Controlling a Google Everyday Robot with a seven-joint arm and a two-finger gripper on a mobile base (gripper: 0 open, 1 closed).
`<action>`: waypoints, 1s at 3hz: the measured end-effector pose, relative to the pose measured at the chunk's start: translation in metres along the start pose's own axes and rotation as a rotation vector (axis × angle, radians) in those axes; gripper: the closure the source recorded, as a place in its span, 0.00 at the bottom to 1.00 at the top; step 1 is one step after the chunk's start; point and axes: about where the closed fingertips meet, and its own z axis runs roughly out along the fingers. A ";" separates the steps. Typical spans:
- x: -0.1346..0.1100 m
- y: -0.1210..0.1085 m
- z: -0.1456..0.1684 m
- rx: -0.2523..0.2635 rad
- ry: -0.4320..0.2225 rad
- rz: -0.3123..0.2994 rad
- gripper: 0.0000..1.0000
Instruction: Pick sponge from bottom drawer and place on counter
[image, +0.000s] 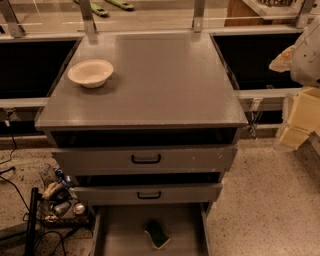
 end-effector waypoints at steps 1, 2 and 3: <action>0.000 0.000 0.000 0.000 0.000 0.000 0.00; 0.010 0.009 0.012 -0.023 -0.001 0.019 0.00; 0.041 0.029 0.041 -0.095 0.025 0.077 0.00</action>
Offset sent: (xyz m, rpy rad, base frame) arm -0.0210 -0.0161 -0.0515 0.0332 0.0927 -0.0366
